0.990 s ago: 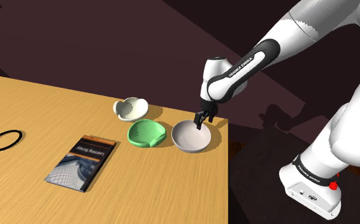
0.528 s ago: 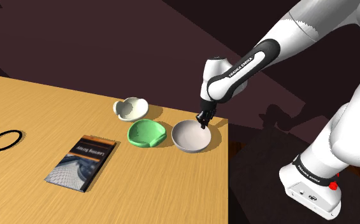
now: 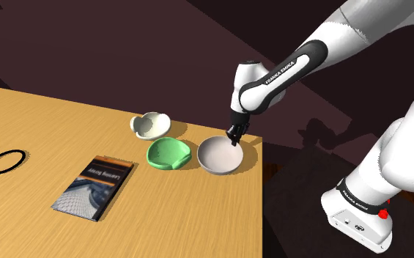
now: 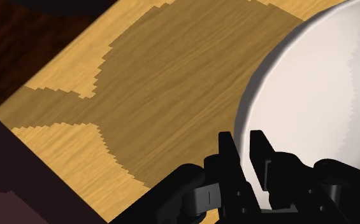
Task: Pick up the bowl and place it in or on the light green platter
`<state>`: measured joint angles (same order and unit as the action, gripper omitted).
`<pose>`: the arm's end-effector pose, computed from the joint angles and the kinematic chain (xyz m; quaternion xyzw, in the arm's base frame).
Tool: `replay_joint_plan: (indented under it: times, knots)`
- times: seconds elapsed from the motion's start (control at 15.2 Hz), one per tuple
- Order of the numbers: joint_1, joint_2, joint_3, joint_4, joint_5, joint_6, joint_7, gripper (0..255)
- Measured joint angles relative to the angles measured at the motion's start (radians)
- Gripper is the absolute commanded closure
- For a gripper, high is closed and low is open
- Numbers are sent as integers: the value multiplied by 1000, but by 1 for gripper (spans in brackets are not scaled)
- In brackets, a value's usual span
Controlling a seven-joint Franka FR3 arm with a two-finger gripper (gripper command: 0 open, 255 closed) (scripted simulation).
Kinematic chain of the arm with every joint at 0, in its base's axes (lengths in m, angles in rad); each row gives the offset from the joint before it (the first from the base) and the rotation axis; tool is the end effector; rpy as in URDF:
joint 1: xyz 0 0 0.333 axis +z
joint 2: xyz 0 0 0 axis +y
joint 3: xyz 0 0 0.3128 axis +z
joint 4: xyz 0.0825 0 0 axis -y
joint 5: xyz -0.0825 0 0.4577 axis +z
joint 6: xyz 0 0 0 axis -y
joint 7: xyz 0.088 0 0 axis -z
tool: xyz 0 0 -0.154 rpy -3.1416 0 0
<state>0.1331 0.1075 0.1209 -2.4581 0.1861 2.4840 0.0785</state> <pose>0.4917 0.1346 0.1363 -0.9973 -0.0116 0.0501 0.0527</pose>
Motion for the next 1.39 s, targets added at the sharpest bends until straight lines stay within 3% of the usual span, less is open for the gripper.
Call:
replay_joint_plan:
  times: [1.39]
  knots:
    - [-7, -222, -8, 72, -16, -293, 32, 255]
